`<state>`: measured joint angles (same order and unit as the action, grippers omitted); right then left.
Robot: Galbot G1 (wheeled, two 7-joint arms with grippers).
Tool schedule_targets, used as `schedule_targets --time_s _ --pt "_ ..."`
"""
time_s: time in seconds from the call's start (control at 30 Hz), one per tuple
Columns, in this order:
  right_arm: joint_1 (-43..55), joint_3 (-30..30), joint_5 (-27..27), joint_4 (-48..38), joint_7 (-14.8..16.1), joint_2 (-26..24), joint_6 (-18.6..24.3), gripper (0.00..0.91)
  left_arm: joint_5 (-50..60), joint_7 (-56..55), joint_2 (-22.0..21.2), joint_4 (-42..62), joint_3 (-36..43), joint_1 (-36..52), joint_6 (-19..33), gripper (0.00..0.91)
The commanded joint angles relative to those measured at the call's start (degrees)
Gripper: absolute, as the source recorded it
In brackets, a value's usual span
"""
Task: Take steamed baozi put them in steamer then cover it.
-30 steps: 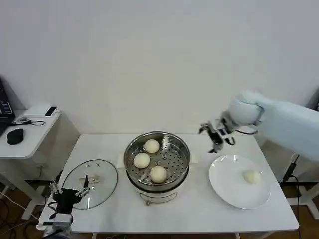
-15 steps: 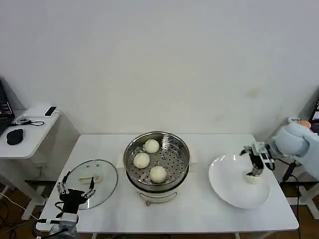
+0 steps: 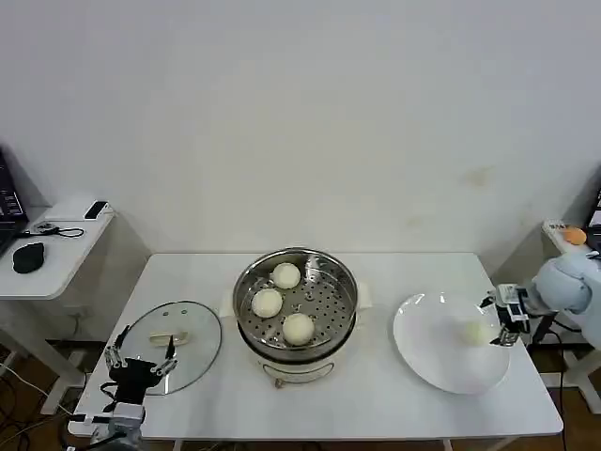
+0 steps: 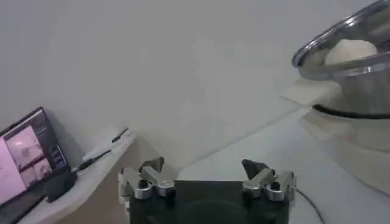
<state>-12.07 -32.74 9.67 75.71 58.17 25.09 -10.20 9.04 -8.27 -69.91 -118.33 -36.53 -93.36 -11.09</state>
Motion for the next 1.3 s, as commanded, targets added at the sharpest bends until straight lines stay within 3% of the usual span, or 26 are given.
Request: schedule_targets --time_s 0.03,0.57,0.67,1.07,1.3 --pt "-3.6 3.05 2.78 -7.26 -0.22 4.93 0.38 0.907 -0.03 0.05 0.15 0.06 -0.12 0.03 -0.03 0.907" --pt "-3.0 2.54 4.26 -11.07 -0.83 9.44 0.18 0.907 -0.19 -0.03 0.2 0.3 -0.85 -0.11 -0.03 0.907" --pt "-3.1 2.41 4.4 -10.94 -0.74 9.32 -0.38 0.826 -0.2 0.0 0.12 0.23 -0.97 -0.22 -0.03 0.907" --pt "-2.42 2.28 4.05 -10.59 -0.11 9.13 -1.01 0.655 -0.1 -0.07 -0.13 -0.17 -0.88 -0.36 -0.05 0.907" --pt "-0.53 0.59 2.67 -9.21 0.8 7.68 -1.61 0.645 -0.18 -0.01 0.0 -0.37 -0.95 -0.42 -0.06 0.907"
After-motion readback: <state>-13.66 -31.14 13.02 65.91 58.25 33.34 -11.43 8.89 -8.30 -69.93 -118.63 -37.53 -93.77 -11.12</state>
